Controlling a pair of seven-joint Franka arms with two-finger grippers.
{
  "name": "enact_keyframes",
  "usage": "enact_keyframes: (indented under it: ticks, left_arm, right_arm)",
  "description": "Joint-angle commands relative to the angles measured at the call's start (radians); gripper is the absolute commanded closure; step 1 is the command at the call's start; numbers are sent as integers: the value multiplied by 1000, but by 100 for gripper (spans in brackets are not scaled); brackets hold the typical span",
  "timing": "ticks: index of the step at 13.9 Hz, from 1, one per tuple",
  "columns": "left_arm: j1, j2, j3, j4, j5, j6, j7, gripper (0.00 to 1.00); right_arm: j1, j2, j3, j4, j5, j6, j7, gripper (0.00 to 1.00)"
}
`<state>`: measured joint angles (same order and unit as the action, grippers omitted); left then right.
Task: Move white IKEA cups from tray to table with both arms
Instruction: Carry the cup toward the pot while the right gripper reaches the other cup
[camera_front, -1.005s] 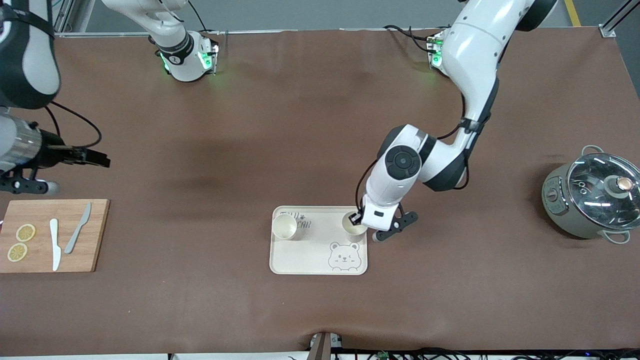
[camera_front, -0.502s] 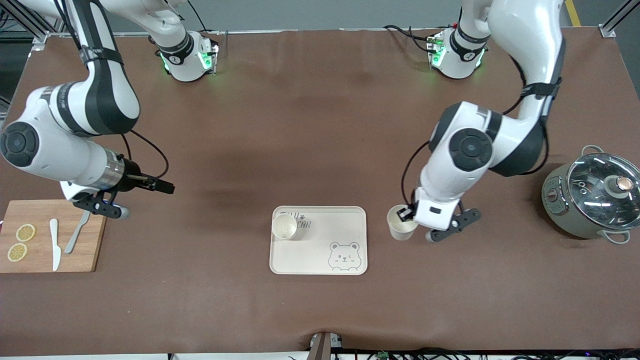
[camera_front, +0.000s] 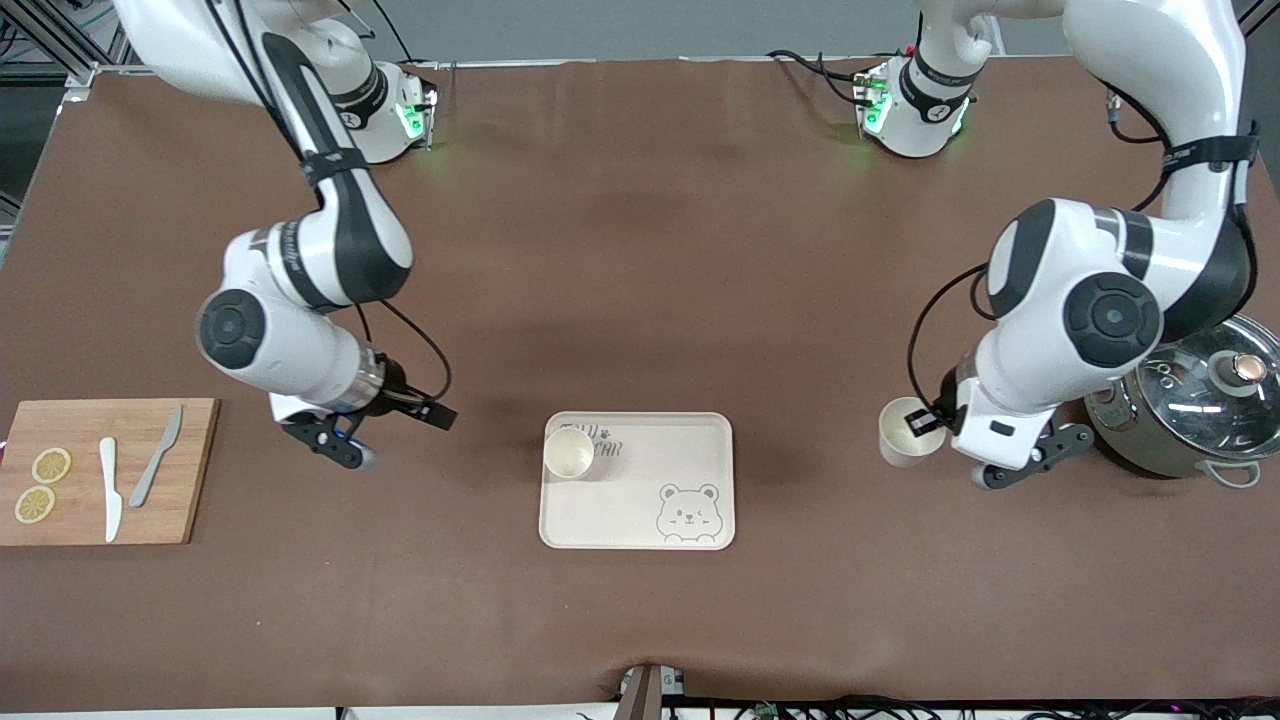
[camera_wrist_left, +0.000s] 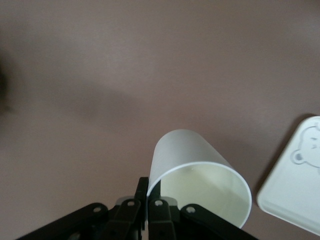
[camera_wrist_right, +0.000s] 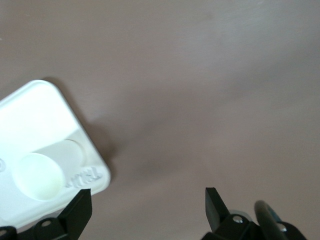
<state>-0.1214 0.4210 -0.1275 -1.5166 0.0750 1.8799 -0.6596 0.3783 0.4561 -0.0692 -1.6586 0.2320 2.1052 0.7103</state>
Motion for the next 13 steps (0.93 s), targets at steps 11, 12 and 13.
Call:
enact_keyframes:
  ticks: [11, 12, 13]
  left_arm:
    - [169, -50, -9, -319, -15, 195, 63, 100]
    - [174, -51, -9, -350, -15, 244, 64, 100]
    - [177, -51, -9, -368, -15, 274, 64, 100]
  right_arm:
    - [143, 297, 11, 243, 13, 223, 454, 25]
    - [157, 297, 11, 243, 13, 223, 454, 34]
    - [165, 297, 9, 241, 9, 225, 454, 41]
